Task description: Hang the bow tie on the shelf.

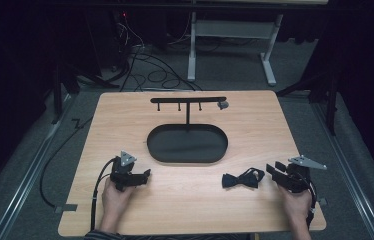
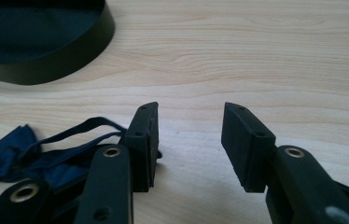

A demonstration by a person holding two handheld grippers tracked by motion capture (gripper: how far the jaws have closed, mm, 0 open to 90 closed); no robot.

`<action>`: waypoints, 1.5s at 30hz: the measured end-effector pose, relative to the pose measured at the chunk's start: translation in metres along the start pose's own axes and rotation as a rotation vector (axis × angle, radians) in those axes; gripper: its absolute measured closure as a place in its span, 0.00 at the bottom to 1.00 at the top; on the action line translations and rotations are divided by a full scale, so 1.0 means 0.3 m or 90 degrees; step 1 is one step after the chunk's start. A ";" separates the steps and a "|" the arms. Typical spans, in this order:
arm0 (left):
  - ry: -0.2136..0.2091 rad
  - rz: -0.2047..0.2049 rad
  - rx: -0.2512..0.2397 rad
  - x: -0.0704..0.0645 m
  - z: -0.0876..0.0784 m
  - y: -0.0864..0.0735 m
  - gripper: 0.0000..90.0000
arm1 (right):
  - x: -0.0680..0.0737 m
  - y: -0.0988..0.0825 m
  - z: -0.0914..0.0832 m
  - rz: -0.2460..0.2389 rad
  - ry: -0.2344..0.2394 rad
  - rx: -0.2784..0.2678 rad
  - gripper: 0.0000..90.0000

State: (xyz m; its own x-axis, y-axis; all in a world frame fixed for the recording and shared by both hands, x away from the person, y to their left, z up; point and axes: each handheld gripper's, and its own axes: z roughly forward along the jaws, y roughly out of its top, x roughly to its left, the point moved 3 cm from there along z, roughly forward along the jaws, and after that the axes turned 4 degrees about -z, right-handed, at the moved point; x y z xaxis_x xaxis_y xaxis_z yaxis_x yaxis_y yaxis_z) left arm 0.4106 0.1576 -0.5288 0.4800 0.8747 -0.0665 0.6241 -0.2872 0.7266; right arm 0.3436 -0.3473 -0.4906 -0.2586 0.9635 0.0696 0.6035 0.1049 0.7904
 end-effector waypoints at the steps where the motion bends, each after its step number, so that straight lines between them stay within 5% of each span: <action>1: 0.000 0.000 0.000 0.000 0.000 0.000 0.18 | 0.004 -0.001 -0.005 -0.005 0.003 -0.003 0.65; 25: 0.000 0.000 0.000 0.000 0.000 0.000 0.18 | 0.063 -0.026 0.027 -0.004 0.047 0.028 0.71; 39: 0.000 0.000 0.000 0.000 0.000 0.000 0.18 | 0.068 -0.044 0.061 -0.012 0.057 0.056 0.88; 45: 0.000 0.000 0.000 0.000 0.000 0.000 0.18 | 0.073 -0.039 0.045 -0.019 0.062 0.037 0.94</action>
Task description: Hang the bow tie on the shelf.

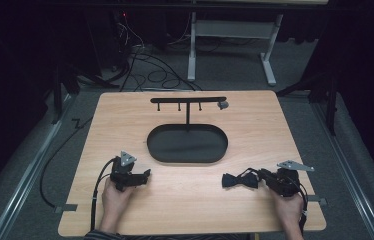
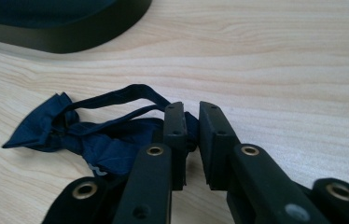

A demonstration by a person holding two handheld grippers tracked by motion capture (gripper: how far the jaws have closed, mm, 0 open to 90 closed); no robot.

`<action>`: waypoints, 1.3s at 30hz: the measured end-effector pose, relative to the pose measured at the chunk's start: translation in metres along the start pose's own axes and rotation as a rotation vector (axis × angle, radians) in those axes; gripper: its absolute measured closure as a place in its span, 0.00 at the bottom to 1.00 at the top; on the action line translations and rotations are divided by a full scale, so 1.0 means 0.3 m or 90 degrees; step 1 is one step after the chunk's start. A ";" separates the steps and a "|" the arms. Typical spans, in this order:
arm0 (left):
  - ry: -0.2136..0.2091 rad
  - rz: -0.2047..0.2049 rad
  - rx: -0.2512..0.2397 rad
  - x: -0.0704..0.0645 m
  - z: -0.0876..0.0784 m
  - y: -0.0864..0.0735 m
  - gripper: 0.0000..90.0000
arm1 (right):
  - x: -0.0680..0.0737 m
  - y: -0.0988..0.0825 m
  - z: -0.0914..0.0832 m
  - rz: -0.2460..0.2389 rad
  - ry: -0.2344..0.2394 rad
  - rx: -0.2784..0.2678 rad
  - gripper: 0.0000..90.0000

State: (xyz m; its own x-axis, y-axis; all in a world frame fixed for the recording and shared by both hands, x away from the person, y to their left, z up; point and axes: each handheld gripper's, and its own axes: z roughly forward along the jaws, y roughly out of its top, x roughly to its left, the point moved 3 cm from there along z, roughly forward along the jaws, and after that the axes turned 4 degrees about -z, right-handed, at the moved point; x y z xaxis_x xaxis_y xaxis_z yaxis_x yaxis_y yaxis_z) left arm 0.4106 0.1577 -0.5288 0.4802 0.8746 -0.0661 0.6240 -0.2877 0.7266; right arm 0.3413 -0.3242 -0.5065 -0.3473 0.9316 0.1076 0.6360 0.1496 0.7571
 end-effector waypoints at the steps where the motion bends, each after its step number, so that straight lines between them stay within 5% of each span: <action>1: 0.000 0.000 0.001 0.000 0.000 0.000 0.18 | 0.003 0.004 -0.004 -0.001 0.000 -0.003 0.94; 20: 0.000 0.000 0.000 0.000 0.000 0.000 0.18 | 0.056 0.119 -0.062 -0.048 0.017 -0.081 0.95; 39: 0.000 0.000 0.000 0.000 0.000 0.000 0.18 | 0.135 0.257 -0.084 -0.118 0.031 -0.117 0.95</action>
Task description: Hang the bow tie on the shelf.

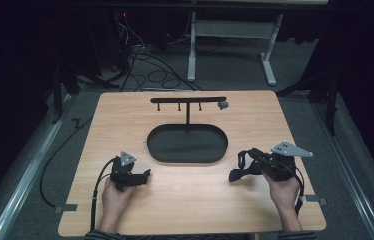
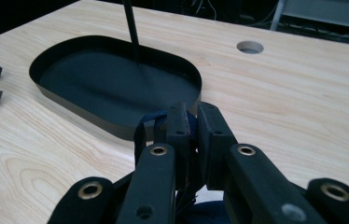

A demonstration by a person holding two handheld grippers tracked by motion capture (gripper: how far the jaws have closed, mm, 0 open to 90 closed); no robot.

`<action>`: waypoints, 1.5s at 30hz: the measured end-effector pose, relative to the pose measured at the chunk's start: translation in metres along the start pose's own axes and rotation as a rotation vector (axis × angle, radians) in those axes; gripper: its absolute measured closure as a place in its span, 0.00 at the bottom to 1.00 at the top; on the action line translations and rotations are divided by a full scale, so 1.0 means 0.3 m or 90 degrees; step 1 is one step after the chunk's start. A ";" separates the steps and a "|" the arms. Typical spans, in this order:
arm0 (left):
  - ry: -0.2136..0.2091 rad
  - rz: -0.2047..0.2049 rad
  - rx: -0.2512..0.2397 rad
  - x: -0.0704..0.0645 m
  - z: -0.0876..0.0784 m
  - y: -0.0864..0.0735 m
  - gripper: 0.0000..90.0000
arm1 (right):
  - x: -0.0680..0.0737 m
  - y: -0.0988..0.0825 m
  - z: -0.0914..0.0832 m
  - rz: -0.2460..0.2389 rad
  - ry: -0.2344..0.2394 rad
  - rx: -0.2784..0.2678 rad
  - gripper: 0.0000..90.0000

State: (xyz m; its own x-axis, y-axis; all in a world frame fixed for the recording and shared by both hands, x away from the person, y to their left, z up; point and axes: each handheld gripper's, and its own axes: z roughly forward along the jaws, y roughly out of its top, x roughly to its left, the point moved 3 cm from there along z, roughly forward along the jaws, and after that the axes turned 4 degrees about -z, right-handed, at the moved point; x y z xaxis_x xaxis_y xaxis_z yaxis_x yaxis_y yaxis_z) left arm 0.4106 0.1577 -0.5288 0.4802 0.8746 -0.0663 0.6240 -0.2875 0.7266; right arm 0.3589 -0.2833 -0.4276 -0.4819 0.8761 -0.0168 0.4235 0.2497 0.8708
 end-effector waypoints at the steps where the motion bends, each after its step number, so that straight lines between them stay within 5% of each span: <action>1: 0.000 0.000 0.000 0.000 0.000 0.000 0.18 | 0.003 0.007 0.001 -0.002 0.002 -0.001 0.95; 21: 0.000 0.000 0.001 0.000 0.000 0.000 0.18 | 0.046 0.110 0.022 -0.045 0.027 -0.015 0.95; 45: 0.000 0.000 0.000 0.000 0.000 0.000 0.18 | 0.055 0.201 0.041 -0.055 0.048 -0.031 0.95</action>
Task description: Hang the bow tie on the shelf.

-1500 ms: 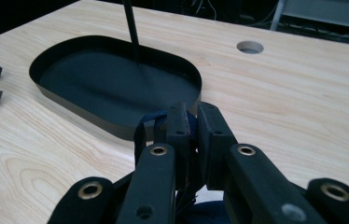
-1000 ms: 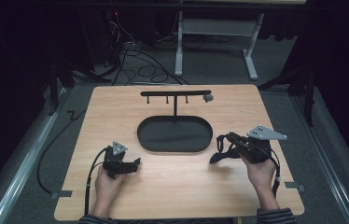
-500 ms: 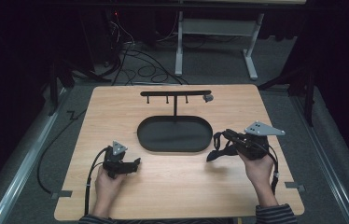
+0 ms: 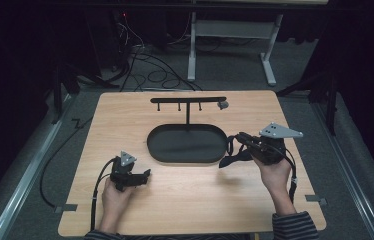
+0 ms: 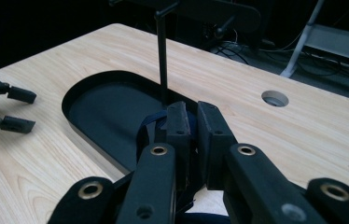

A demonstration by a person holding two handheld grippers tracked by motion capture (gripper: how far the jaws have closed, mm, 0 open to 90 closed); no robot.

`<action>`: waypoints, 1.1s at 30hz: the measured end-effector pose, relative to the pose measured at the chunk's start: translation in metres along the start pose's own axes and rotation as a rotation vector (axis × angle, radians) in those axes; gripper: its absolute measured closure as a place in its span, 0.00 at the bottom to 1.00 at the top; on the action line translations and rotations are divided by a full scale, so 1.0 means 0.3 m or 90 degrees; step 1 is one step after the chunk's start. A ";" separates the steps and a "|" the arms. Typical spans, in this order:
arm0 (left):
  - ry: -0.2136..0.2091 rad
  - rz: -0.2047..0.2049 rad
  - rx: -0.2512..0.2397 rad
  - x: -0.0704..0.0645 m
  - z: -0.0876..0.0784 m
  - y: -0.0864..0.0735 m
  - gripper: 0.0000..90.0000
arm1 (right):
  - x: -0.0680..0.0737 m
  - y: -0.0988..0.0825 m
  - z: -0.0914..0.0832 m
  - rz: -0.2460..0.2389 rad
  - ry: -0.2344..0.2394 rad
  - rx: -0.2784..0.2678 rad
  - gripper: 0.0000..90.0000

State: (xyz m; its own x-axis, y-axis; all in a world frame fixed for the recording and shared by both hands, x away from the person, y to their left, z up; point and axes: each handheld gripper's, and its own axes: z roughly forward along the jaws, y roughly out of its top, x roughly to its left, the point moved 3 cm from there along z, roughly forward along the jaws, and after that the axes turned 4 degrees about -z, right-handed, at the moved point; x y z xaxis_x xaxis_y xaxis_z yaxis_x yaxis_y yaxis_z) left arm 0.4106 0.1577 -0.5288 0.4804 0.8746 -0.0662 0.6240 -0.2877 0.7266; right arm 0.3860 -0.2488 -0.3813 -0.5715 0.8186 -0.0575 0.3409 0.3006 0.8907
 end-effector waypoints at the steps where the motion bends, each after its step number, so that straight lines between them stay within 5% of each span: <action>1: 0.000 0.000 0.000 0.000 0.000 0.000 0.18 | -0.001 0.004 0.003 0.000 0.000 0.000 0.95; 33: 0.000 0.000 0.000 0.000 0.000 0.000 0.18 | -0.021 0.142 0.094 -0.012 0.011 -0.008 0.95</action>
State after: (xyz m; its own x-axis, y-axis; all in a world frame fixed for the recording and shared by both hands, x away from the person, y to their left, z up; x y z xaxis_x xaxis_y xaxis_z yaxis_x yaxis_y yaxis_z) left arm 0.4106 0.1577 -0.5288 0.4804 0.8745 -0.0662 0.6240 -0.2878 0.7265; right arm 0.4252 -0.2275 -0.3557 -0.5909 0.8040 -0.0663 0.3205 0.3093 0.8953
